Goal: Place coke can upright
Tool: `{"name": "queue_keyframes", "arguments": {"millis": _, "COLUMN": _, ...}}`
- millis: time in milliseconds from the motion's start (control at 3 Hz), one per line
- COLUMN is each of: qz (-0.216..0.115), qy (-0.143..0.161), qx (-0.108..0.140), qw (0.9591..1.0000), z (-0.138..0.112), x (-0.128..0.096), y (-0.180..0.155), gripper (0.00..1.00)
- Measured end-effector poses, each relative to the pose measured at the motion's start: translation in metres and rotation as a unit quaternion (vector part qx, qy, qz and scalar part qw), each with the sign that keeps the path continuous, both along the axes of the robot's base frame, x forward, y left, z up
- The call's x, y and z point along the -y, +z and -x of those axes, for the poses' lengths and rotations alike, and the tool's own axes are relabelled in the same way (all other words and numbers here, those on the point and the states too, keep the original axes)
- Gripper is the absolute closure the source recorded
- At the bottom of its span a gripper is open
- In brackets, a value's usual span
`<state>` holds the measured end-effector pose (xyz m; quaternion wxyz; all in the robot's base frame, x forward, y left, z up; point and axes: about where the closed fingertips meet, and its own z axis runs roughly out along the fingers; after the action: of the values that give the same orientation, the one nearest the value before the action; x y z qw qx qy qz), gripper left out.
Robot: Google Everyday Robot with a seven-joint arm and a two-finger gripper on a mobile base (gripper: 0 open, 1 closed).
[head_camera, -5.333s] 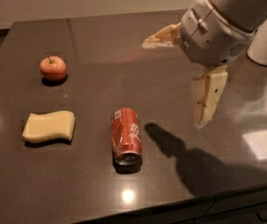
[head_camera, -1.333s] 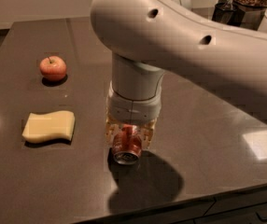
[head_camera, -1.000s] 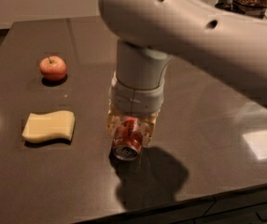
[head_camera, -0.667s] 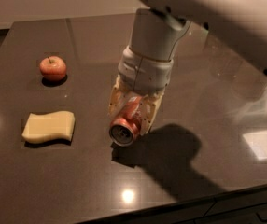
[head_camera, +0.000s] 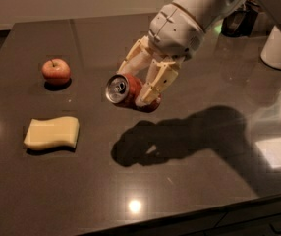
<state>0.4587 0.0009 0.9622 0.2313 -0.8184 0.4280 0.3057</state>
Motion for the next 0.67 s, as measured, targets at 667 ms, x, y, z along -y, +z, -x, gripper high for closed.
{"name": "queue_keyframes", "arguments": {"millis": 667, "qz": -0.065, "qy": -0.165, "qx": -0.154, "qw": 0.972, "z": 0.007, "x": 0.002, "y": 0.03, "gripper": 1.0}}
